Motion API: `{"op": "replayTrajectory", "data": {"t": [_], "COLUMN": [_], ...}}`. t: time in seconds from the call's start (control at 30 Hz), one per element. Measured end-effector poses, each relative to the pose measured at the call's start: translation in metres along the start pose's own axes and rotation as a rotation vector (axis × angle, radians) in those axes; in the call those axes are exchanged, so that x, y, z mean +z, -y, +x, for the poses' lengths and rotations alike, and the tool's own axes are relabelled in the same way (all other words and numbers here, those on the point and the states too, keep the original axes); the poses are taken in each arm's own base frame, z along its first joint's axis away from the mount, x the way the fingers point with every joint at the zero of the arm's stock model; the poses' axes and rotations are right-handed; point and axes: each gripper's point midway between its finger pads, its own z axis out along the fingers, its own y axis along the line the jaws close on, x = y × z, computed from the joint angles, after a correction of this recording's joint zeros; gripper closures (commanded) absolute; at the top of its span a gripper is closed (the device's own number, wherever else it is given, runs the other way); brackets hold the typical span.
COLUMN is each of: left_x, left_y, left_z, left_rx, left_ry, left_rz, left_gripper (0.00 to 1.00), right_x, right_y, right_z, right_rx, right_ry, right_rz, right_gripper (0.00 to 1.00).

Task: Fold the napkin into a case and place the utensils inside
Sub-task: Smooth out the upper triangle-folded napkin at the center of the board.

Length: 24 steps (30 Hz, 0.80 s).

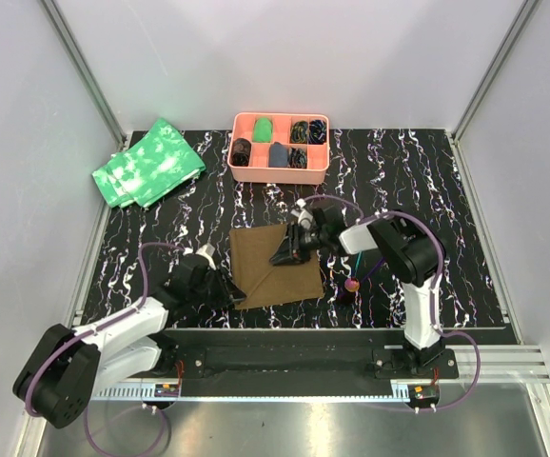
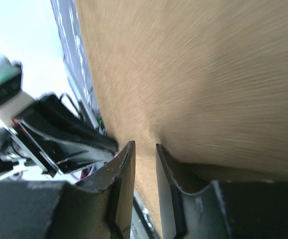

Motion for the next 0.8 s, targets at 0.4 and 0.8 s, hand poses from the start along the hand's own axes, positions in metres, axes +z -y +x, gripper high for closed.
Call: {"op": "replayTrajectory", "data": {"t": [0.4,0.8], "left_x": [-0.001,-0.051], "left_y": [0.000,0.061], "left_z": [0.001,-0.076], "left_rx": [0.002,0.074], "left_ry": [0.004,0.183], "left_rz": [0.008,0.022], "left_gripper": [0.71,0.08], "right_x": [-0.063,-0.107], "right_y": [0.028,0.004], "right_z": [-0.106,-0.097], "right_rx": [-0.048,-0.106], "right_ry": [0.171,0.230], "right_rz": [0.093,0.398], "right_gripper": [0.61,0.26]}}
